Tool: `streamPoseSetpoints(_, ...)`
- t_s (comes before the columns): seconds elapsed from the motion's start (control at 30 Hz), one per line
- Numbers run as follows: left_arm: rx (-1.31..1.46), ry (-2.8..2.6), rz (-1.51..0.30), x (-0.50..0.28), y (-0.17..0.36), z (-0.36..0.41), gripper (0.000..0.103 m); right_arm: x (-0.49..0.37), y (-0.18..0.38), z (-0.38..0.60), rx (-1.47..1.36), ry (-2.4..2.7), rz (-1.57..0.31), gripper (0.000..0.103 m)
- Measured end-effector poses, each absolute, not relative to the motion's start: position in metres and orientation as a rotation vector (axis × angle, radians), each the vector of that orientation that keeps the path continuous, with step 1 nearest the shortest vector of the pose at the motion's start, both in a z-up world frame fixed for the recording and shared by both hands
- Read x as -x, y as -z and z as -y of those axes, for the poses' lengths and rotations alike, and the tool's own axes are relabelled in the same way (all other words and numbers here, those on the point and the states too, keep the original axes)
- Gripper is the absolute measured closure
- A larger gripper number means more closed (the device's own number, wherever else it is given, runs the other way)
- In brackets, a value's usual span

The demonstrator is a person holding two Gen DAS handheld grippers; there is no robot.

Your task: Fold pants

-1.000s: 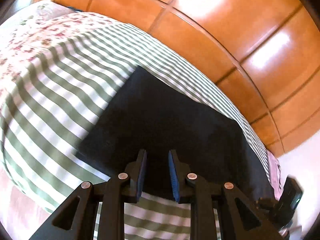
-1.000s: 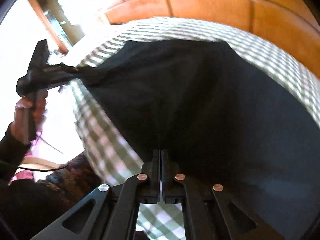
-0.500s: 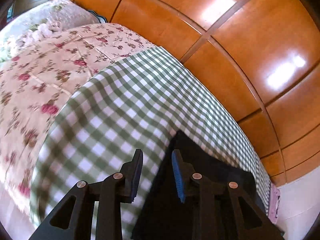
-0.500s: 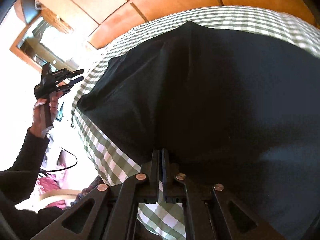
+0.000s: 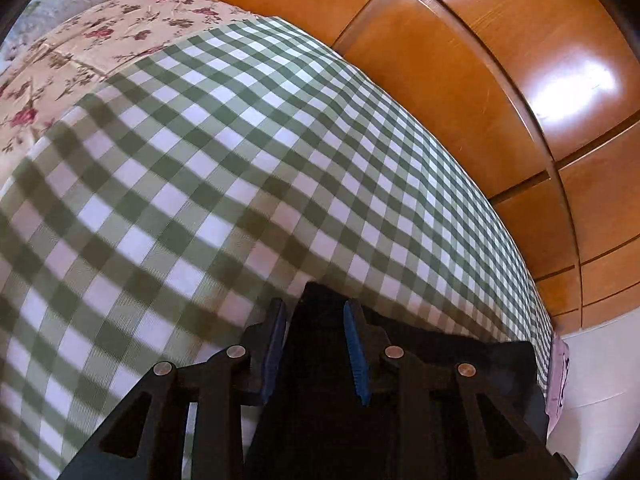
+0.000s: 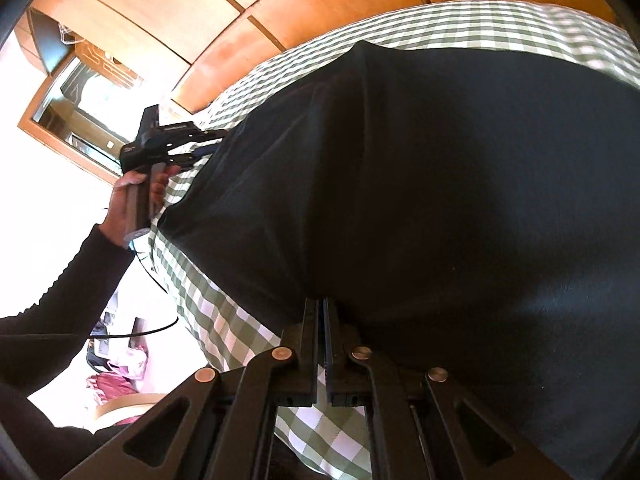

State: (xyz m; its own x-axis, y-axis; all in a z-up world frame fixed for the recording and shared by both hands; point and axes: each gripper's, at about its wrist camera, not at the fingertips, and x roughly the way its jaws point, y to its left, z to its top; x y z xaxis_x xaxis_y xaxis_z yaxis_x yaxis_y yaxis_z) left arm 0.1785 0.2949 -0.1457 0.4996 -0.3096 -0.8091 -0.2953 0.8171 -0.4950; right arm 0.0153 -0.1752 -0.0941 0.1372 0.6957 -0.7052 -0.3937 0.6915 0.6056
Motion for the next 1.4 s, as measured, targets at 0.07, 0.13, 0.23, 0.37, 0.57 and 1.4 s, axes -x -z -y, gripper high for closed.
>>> streamPoseSetpoints(0.07,0.599,0.025,-1.065,-0.182,0.141,-0.29,0.089,-0.015,0.095,0.177,-0.318,-0.806,-1.193,0.1)
streamPoseSetpoints(0.13,0.54,0.023,-1.022,-0.18,0.129,-0.285,0.095,-0.015,0.095,0.177,-0.322,-0.806,-1.191,0.1)
streamPoseSetpoints(0.23,0.454,-0.031,-1.0,-0.178,0.121,-0.278,0.1,-0.015,0.096,0.176,-0.321,-0.807,-1.186,0.1)
streamPoseSetpoints(0.37,0.372,-0.183,-1.066,-0.189,0.15,-0.281,0.103,-0.017,0.098,0.181,-0.344,-0.804,-1.184,0.101)
streamPoseSetpoints(0.57,0.479,-0.118,-1.029,-0.186,0.134,-0.283,0.098,-0.014,0.096,0.181,-0.339,-0.795,-1.168,0.101)
streamPoseSetpoints(1.4,0.324,-0.196,-1.037,-0.159,0.143,-0.278,0.103,-0.016,0.097,0.188,-0.379,-0.788,-1.162,0.101)
